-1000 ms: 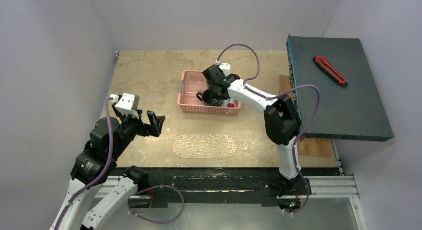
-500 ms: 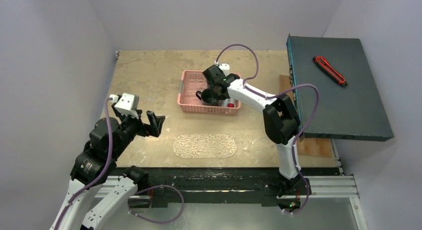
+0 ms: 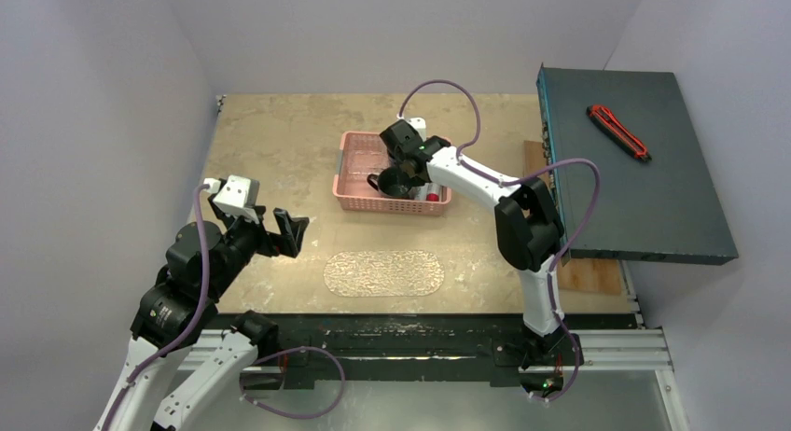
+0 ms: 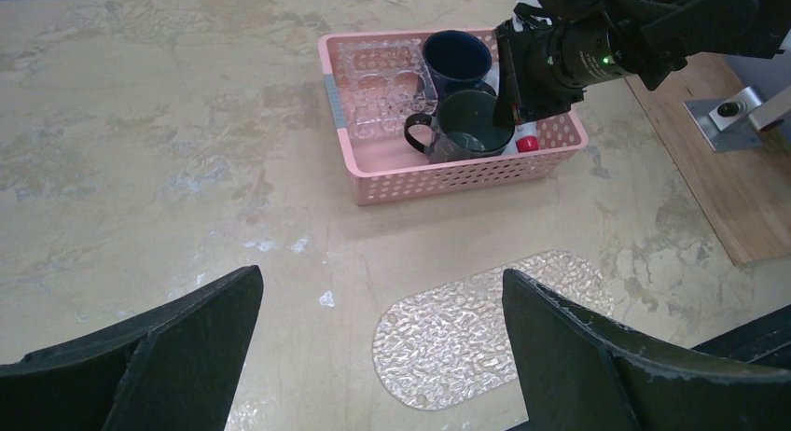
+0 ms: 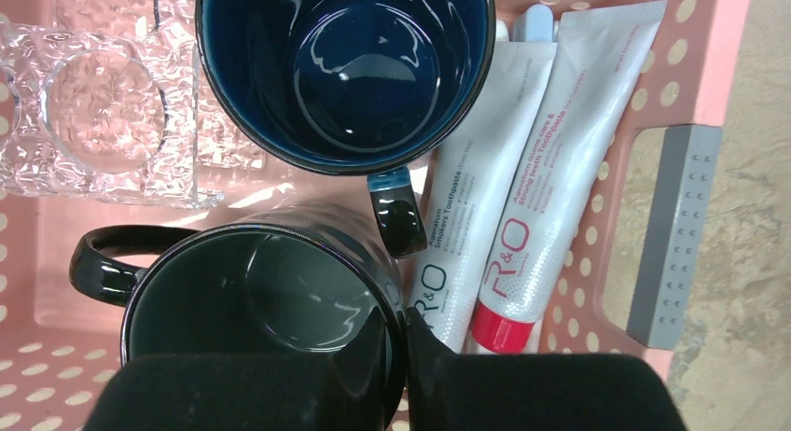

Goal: Prepare toiletry sets of a toothbrush and toothpaste on the tray

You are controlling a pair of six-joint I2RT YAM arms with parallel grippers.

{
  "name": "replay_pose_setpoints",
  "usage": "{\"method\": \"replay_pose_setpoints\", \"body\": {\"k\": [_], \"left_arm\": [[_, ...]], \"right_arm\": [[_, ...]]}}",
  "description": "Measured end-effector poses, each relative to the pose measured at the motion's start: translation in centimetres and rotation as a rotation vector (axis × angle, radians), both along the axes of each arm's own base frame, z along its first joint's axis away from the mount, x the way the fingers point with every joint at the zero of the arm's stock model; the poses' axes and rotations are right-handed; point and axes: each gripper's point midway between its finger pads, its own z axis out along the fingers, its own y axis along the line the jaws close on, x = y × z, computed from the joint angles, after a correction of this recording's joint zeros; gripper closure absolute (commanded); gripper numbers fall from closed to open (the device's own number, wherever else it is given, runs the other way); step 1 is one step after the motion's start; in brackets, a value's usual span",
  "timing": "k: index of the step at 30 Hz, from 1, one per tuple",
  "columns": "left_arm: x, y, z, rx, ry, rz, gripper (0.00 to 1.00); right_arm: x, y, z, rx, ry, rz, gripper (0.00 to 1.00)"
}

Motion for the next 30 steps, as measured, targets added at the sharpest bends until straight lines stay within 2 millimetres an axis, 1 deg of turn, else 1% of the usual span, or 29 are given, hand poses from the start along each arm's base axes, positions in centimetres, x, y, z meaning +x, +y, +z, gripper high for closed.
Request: {"method": "replay_pose_setpoints", "body": {"k": [3, 7, 15, 19, 20, 24, 27, 30], "left_arm": [[0.0, 0.0, 0.0, 0.0, 0.001, 0.0, 0.0], [0.0, 0.0, 0.0, 0.001, 0.001, 0.001, 0.0], [0.1, 0.2, 0.0, 0.004, 0.0, 0.012, 0.0], [0.1, 0.3, 0.0, 0.005, -0.001, 0.018, 0.0], [0.1, 0.3, 0.0, 0.005, -0.001, 0.02, 0.0], [0.2, 0.5, 0.0, 0.008, -0.002, 0.029, 0.0], [0.3, 0.7, 0.0, 0.013, -0.005, 0.042, 0.0], [0.4, 0.9, 0.0, 0.017, -0.006, 0.054, 0.0]], "right_arm": [[-0.1, -0.2, 0.6, -0.015, -0.006, 0.027, 1.0], [-0.1, -0.5, 2.3, -0.024, -0.027, 0.057, 1.0], [-0.1, -0.7, 7.3, -0.016, -0.115, 0.129, 1.0], [-0.5, -0.6, 9.8, 0.0, -0.15, 0.187, 1.0], [-0.6, -0.4, 10.5, 0.005, -0.161, 0.209, 1.0], [-1.5, 0.9, 12.2, 0.021, -0.183, 0.302, 1.0], [-3.1, 2.6, 13.0, 0.04, -0.185, 0.4, 1.0], [-5.0, 4.6, 13.3, 0.051, -0.182, 0.513, 1.0]]}}
